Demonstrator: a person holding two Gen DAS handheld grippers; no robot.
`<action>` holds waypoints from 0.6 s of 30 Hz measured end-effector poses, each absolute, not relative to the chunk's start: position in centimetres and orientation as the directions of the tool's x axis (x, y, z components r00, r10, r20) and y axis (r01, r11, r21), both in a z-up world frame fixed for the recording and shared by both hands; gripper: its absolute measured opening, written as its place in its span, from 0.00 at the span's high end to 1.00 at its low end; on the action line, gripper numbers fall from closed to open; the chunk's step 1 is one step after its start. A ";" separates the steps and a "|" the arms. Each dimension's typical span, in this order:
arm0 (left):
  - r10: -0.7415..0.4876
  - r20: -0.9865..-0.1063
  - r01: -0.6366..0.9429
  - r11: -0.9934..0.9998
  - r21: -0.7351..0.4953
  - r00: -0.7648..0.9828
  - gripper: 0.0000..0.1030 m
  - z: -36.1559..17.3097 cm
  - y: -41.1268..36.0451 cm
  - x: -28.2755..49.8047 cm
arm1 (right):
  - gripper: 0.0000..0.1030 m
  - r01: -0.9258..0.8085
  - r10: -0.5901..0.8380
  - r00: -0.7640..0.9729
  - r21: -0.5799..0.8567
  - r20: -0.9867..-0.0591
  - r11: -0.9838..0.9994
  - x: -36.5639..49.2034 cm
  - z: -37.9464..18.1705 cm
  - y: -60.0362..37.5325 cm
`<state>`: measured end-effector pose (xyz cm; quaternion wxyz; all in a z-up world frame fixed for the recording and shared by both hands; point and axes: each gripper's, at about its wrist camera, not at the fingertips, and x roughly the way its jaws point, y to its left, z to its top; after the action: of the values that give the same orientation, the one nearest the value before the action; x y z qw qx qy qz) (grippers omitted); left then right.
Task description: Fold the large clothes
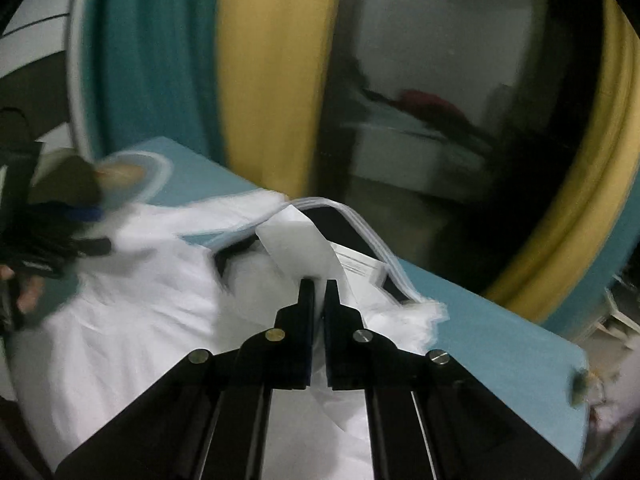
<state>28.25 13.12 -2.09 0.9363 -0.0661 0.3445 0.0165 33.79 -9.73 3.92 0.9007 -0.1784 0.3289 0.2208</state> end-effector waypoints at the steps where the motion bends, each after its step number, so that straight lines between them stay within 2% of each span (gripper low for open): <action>1: -0.008 -0.644 -0.083 0.990 -0.112 0.765 0.14 -2.0 13.5 28.1 | 0.97 -0.536 0.304 0.669 -0.157 -0.678 0.829 33.8 3.5 -8.4; 7: 0.045 -0.639 -0.141 0.985 -0.101 0.768 0.14 -1.5 16.1 27.0 | 0.96 -0.625 0.378 0.605 -0.123 -0.701 0.771 33.4 0.2 -2.6; 11: 0.049 -0.655 -0.144 0.985 -0.092 0.754 0.14 -2.0 16.8 27.5 | 0.95 -0.670 0.414 0.440 0.016 -0.797 0.742 34.4 -3.2 -0.9; 13: 0.038 -0.663 -0.128 0.988 -0.089 0.748 0.14 -2.3 16.6 27.7 | 0.86 -0.695 0.435 0.349 0.082 -0.830 0.714 34.4 -4.9 -0.7; 14: 0.028 -0.669 -0.116 0.989 -0.088 0.743 0.14 -2.5 16.5 28.1 | 0.68 -0.706 0.441 0.329 0.092 -0.835 0.702 33.8 -5.4 -0.8; 15: 0.022 -0.673 -0.108 0.990 -0.087 0.739 0.14 -2.6 16.4 28.2 | 0.44 -0.715 0.442 0.320 0.092 -0.838 0.693 33.0 -5.5 -1.2; 16: 0.010 -0.679 -0.097 0.991 -0.090 0.734 0.14 -2.8 16.2 28.5 | 0.36 -0.717 0.442 0.318 0.092 -0.839 0.691 32.6 -5.3 -1.5; 18: -0.018 -0.685 -0.071 0.992 -0.102 0.728 0.14 -3.1 15.5 28.9 | 0.32 -0.717 0.447 0.332 0.086 -0.831 0.692 31.4 -3.9 -3.6</action>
<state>28.90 15.55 -3.11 0.9276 -0.0606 0.3684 0.0143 31.36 -3.56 -3.88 0.8022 -0.1500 0.4501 0.3625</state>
